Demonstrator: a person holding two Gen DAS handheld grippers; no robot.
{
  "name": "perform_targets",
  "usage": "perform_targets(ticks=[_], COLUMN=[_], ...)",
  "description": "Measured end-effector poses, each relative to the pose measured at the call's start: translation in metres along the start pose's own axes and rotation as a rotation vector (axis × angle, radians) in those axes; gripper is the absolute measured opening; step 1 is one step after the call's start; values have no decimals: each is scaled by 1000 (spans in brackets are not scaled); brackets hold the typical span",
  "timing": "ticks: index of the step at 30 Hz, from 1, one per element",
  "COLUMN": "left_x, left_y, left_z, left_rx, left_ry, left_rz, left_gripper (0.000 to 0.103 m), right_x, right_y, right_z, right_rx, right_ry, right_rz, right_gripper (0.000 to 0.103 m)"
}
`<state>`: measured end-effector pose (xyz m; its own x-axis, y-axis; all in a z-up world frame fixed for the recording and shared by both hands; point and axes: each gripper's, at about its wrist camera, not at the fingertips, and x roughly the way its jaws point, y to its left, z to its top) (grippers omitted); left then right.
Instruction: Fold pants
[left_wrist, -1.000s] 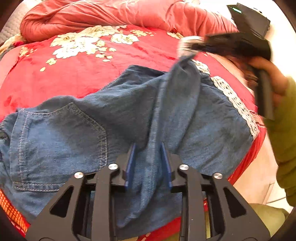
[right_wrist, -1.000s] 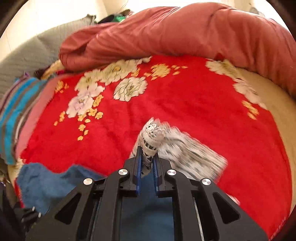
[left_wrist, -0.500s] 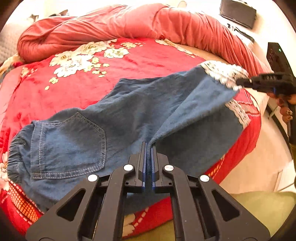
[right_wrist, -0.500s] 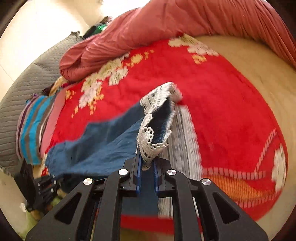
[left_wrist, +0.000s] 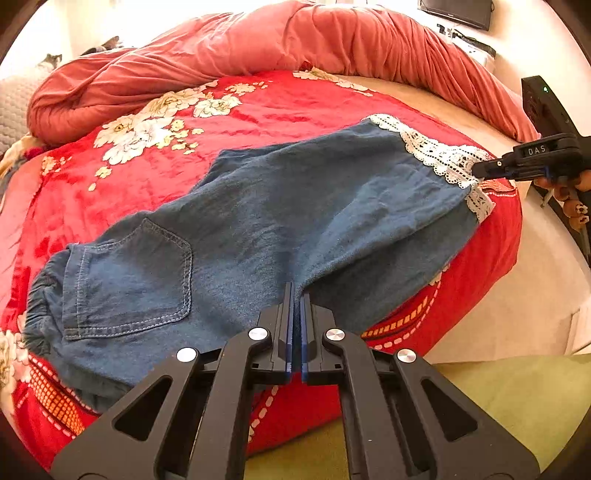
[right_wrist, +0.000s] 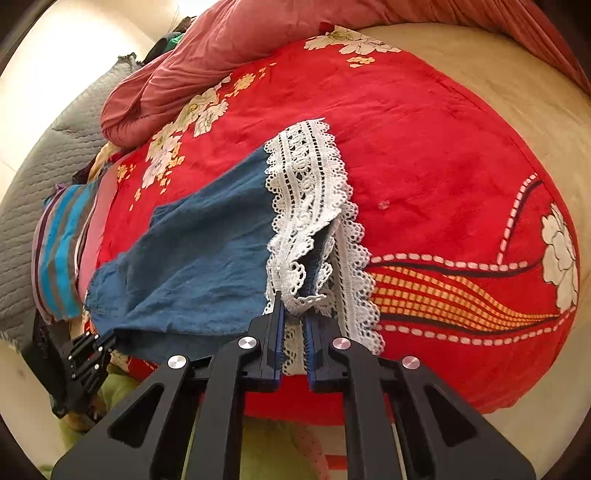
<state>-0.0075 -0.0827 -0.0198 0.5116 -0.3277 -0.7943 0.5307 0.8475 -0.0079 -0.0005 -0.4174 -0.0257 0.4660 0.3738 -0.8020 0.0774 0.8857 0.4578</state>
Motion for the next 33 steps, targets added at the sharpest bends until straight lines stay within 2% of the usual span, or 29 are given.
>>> perform_targets(ticks=[5,10,13,14,15,17,18,20,22,23,25,27,30,33], left_x=[-8,-2,9,11,10,3,-2,-13,-30,-40,-56,-73,-80,-73], left_y=[-1,-7,-2,-1,1,4,7,14,26,37,56,87,126,160], left_z=[-8,-11,-14,-15,-16,-15,-14,-14,-12,-12,-13,-17,-29,-44], left_rx=[8,39,14,6,-3,-14,-25,-54,-99,-134,-201,-321,-485,-653], left_ry=[9,44,87,96,93,73,59,33,-9,-39,-79,-112,-91,-68], left_rz=[-19,-12,-26,-31,-35,-41,-46,-60,-45,-13,51,136,231,228], left_gripper=[0,0,2,3,4,10,16,22,33,37,53,62,68,77], right_x=[-11,15,18,14,6,-12,-18,-32,-33,-30,-17,-1,24,37], right_y=[-3,-14,-19,-19,-17,-12,-10,2,25,34,52,61,65,65], right_z=[-10,-19,-19,-18,-14,-8,-6,-1,-3,-4,-7,-7,-5,-5], right_rx=[-36,-7,2,-5,-33,-85,-104,-161,-271,-309,-390,-405,-409,-413], right_ry=[33,110,156,152,133,55,22,-53,-91,-96,-92,-62,-13,11], right_rz=[-14,-50,-55,-66,-119,-227,-244,-224,-173,-162,-137,-101,-87,-92], right_gripper=[8,8,14,20,33,44,44,44,44,44,44,44,44,44])
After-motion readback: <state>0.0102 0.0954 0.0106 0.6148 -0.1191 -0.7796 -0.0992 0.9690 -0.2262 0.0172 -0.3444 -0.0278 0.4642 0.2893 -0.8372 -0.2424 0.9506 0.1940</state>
